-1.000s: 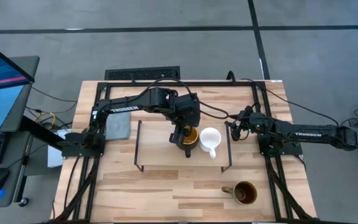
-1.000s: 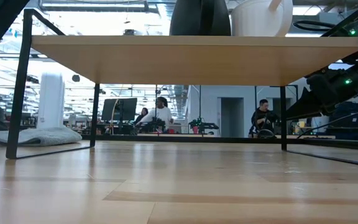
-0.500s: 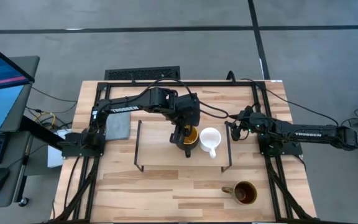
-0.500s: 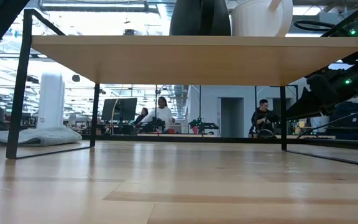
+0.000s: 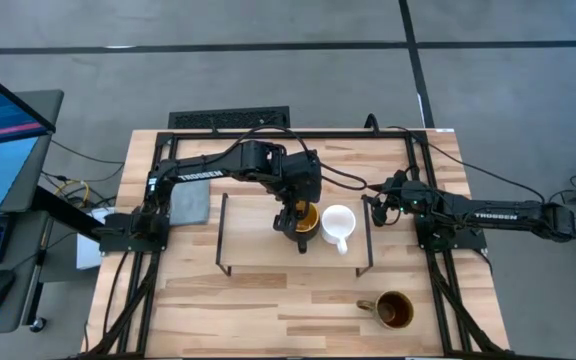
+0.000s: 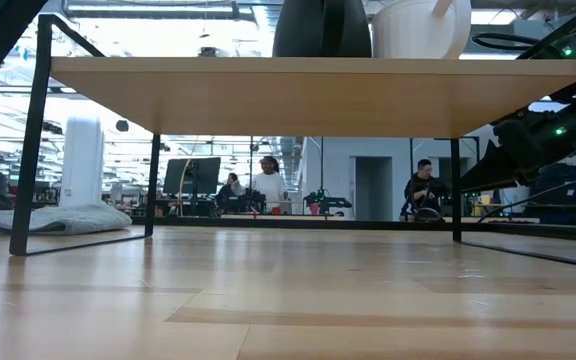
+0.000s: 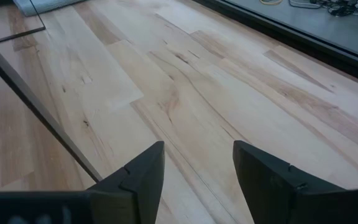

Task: Stack small to large cups/mugs on shelf
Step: Put the brown mug on the shelf

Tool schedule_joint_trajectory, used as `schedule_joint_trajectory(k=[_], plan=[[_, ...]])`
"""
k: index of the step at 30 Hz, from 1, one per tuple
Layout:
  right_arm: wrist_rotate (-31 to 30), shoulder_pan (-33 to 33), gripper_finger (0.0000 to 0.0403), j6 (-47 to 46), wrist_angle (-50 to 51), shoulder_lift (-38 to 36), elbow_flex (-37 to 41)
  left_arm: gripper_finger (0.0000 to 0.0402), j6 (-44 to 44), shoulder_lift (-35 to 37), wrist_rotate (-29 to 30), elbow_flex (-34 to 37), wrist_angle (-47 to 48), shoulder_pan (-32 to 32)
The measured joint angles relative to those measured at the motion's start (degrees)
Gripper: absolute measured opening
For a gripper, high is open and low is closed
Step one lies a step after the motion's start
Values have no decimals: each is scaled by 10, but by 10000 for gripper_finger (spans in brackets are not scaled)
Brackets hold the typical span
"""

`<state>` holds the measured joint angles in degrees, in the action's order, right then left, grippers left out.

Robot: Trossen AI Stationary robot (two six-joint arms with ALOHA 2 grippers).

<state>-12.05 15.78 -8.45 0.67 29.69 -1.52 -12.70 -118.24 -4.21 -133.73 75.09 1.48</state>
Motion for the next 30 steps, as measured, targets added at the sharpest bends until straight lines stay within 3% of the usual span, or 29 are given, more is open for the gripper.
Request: schedule_joint_trajectory(k=[20, 30], plan=[[0, 0, 214, 0, 0, 0, 0, 263, 14, 21, -20, -12, 19, 0], [0, 0, 214, -1, 0, 0, 0, 263, 11, 128, -15, -12, -41, 2]])
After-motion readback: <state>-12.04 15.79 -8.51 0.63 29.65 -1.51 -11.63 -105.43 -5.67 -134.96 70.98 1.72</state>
